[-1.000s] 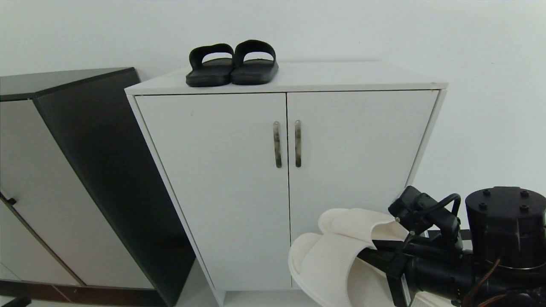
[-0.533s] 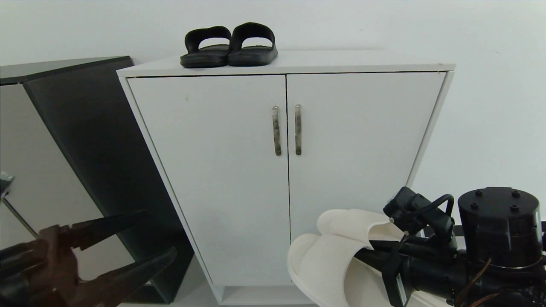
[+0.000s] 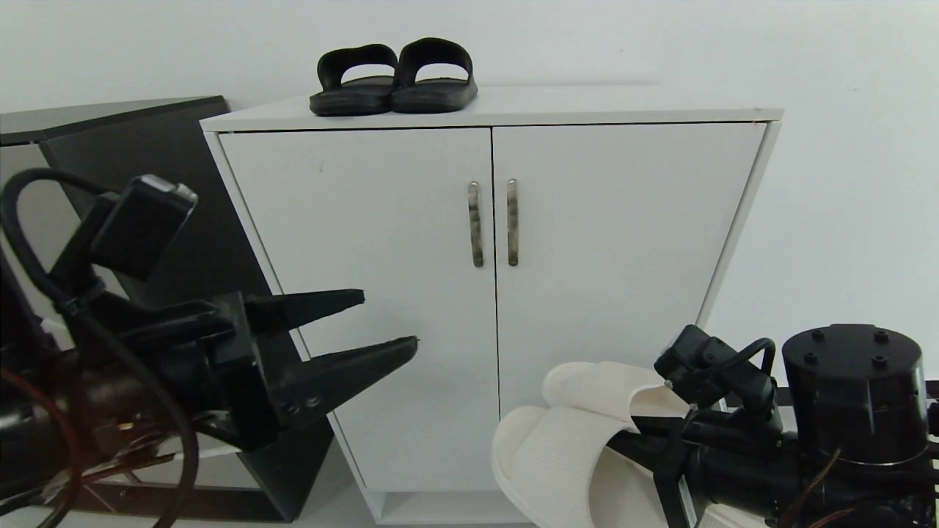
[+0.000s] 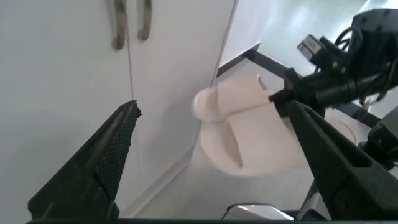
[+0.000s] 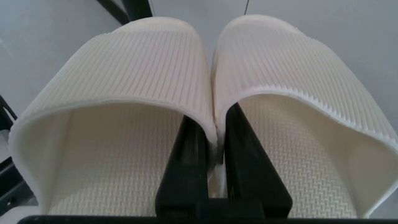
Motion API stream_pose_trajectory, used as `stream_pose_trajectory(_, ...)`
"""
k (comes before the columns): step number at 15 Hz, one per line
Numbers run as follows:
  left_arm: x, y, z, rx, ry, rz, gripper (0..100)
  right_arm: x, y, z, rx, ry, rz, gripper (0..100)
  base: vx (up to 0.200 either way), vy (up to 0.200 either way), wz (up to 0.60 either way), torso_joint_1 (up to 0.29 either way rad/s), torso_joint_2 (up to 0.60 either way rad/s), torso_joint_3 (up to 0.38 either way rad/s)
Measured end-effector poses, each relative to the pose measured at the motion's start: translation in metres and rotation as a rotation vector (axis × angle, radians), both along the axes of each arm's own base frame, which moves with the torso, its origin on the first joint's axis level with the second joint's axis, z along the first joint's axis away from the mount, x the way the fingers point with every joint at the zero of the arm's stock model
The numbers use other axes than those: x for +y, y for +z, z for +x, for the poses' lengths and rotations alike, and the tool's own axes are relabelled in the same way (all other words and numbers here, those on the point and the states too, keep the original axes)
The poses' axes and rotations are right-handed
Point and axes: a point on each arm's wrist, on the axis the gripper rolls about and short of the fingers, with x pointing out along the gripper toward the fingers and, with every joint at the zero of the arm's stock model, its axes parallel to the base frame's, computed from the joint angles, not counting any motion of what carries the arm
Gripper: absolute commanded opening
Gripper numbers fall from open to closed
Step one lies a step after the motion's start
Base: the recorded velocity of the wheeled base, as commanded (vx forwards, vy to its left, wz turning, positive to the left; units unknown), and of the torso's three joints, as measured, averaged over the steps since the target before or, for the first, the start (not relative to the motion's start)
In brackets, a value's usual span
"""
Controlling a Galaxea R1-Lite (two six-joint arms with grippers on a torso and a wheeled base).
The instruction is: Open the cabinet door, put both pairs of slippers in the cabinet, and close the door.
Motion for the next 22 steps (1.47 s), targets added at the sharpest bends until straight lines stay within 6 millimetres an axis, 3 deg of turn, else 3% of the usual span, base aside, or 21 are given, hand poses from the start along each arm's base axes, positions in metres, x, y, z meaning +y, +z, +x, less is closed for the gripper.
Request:
stream_pose_trajectory(4,-0.04,0.02,0.021,-0.031,-0.015,-0.015,100,-0.001,-0.006,-0.003,-0.01,0.024,-0.04,0,0.0,0.0,0.0,0.0,0.0,0.0)
stream_pose_trajectory(8,-0.068,0.023,0.043,-0.016,-0.091,-0.021,100,-0.001,-0.009,-0.003,-0.002,0.024,-0.049,0,0.0,0.0,0.0,0.0,0.0,0.0)
stream_pose_trajectory(15,-0.084,0.033,0.059,0.112,-0.314,-0.134,100,-0.001,-0.01,-0.003,-0.011,0.024,-0.04,0,0.0,0.0,0.0,0.0,0.0,0.0)
stream_pose_trajectory(22,-0.101,0.032,0.093,0.076,-0.21,-0.139,100,0.0,-0.011,-0.002,-0.007,0.026,-0.043,0,0.0,0.0,0.0,0.0,0.0,0.0)
